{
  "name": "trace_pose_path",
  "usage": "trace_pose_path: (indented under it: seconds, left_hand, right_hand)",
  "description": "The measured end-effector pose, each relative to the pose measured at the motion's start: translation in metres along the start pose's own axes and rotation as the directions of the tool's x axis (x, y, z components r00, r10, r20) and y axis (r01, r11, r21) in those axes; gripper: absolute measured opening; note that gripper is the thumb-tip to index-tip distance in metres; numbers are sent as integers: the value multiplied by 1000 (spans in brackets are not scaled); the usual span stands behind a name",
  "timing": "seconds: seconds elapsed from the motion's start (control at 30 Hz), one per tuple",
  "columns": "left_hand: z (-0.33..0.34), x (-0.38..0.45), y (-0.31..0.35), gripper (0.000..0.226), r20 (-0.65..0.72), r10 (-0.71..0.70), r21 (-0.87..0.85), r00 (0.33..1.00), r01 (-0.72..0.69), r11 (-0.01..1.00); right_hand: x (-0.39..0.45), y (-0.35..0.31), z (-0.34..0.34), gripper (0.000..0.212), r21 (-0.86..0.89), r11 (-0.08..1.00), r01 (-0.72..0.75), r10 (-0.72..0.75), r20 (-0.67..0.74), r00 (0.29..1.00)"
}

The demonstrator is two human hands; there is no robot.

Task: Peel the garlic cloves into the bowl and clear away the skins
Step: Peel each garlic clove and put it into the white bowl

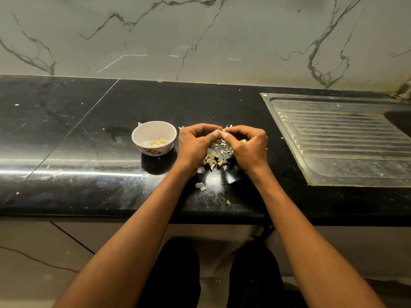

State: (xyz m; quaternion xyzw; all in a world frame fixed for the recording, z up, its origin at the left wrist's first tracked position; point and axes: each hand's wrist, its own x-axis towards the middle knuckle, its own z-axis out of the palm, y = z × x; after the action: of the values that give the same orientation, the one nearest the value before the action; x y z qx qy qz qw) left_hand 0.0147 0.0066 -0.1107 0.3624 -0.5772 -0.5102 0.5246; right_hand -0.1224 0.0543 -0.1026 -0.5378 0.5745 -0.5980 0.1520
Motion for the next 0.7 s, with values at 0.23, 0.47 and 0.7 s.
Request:
trace_pose_path:
  seconds: [0.23,0.47,0.7]
  left_hand:
    - [-2,3,-1,13,43,-30,-10,999,31,999]
    - [-4,4,-3,12,83,-8,9,997,8,1000]
    - [-5,4,-2,11,94,-9,-15,996,11,1000]
  right_hand:
    - [1,-1,1,10,168,969,-179,168,76,983]
    - [2,0,-1,14,256,928,-270,257,86,963]
    - [1,3,-1,13,246,933,-262,237,125,963]
